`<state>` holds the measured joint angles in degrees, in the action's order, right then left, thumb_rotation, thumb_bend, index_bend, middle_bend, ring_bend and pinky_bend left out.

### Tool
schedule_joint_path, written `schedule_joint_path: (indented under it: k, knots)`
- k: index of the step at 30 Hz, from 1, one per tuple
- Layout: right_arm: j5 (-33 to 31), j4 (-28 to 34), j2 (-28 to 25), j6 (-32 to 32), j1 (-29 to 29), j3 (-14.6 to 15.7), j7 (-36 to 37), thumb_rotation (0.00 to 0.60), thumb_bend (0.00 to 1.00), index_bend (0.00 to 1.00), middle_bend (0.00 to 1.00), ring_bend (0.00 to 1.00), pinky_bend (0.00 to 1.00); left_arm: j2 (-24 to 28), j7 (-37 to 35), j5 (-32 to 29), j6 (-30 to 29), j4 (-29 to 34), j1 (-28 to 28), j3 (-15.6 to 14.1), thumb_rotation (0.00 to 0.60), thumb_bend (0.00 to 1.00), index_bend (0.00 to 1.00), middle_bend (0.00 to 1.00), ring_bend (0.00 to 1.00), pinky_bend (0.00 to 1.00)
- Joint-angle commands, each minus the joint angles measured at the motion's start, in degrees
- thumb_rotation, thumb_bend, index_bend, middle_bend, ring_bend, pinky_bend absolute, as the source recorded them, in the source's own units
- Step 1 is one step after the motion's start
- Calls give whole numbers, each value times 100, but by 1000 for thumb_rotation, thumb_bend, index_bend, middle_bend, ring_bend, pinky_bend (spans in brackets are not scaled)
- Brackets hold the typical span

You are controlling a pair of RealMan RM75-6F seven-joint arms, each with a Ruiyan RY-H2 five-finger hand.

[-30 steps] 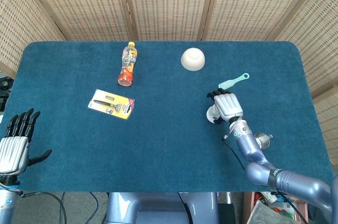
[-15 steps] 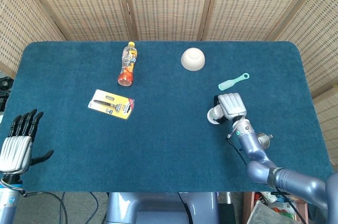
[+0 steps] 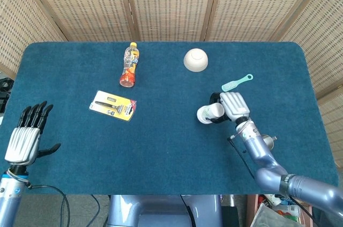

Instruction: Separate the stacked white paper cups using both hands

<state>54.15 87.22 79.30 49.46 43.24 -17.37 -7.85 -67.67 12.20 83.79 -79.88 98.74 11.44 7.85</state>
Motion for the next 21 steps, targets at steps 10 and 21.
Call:
schedule_joint_path:
  k: [10, 21]
  knots:
    - [-950, 1081, -661, -806, 5, -911, 1894, 600, 329, 606, 642, 482, 664, -627, -448, 208, 1148, -1090, 1792, 962, 600, 161, 56, 0, 0, 0]
    - [-2191, 827, -470, -1130, 385, -1144, 2454, 600, 340, 606, 642, 482, 664, -1861, -608, 549, 1156, -2179, 2809, 1102, 600, 160, 188, 0, 0, 0]
